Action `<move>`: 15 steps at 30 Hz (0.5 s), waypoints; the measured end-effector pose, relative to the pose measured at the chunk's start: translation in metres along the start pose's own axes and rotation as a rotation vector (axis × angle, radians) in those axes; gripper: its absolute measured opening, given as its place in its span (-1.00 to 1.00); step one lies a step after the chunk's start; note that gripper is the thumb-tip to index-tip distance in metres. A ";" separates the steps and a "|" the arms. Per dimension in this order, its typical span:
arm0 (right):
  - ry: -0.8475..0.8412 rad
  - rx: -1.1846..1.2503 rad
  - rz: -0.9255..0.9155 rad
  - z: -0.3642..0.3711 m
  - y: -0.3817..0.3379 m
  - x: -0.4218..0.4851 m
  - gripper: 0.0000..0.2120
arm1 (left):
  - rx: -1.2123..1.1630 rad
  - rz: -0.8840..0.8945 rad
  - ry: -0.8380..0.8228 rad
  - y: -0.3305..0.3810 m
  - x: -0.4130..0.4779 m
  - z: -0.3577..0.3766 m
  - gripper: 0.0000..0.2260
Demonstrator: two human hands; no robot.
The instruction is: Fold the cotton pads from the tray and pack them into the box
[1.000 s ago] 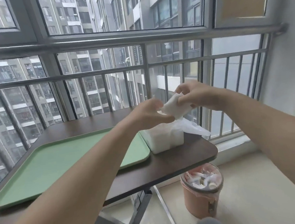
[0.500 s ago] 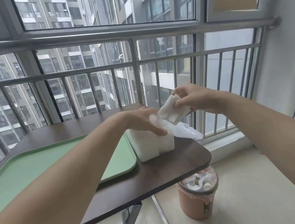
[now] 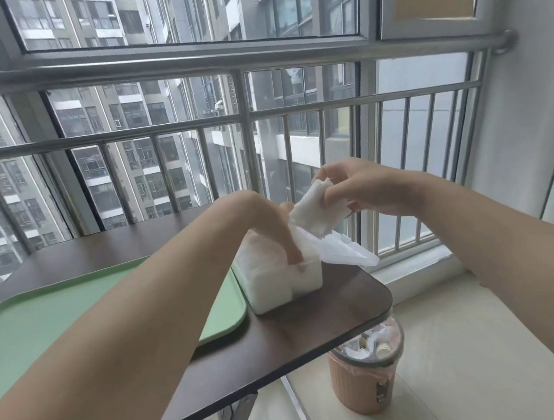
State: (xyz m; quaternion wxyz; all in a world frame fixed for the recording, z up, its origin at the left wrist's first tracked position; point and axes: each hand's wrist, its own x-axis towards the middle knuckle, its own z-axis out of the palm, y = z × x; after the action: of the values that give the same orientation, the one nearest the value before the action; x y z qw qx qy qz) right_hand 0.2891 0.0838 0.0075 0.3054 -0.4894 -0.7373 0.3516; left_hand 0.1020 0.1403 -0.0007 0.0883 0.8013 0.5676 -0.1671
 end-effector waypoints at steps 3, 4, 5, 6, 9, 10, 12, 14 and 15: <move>-0.054 0.021 -0.001 -0.001 0.000 -0.002 -0.84 | -0.012 -0.039 0.008 -0.006 0.004 0.003 0.13; -0.079 0.029 -0.001 -0.001 0.000 -0.003 -0.81 | -0.010 -0.038 0.014 -0.008 0.007 0.004 0.15; -0.099 0.034 0.002 -0.001 0.000 -0.004 -0.77 | -0.011 -0.039 0.021 -0.009 0.008 0.006 0.16; -0.112 0.033 0.003 -0.001 0.000 -0.004 -0.74 | -0.021 -0.036 0.028 -0.009 0.010 0.006 0.16; -0.081 -0.040 -0.009 0.005 -0.003 -0.004 -0.73 | -0.041 -0.034 0.057 -0.009 0.010 0.005 0.15; -0.051 -0.097 -0.025 0.008 -0.005 -0.004 -0.72 | -0.045 -0.029 0.063 -0.009 0.010 0.005 0.14; -0.009 -0.191 -0.060 0.014 -0.007 -0.003 -0.75 | -0.058 0.000 0.063 -0.009 0.012 0.007 0.09; 0.009 -0.226 -0.072 0.018 -0.008 -0.002 -0.81 | -0.075 0.043 0.047 -0.010 0.013 0.009 0.01; 0.013 -0.231 -0.072 0.019 -0.008 -0.002 -0.81 | -0.099 0.053 0.037 -0.011 0.012 0.009 -0.02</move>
State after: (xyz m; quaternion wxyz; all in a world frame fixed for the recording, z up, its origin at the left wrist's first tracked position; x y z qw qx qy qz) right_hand 0.2705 0.0756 0.0032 0.2642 -0.4968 -0.7881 0.2496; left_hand 0.0935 0.1515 -0.0131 0.1218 0.8138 0.5551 -0.1216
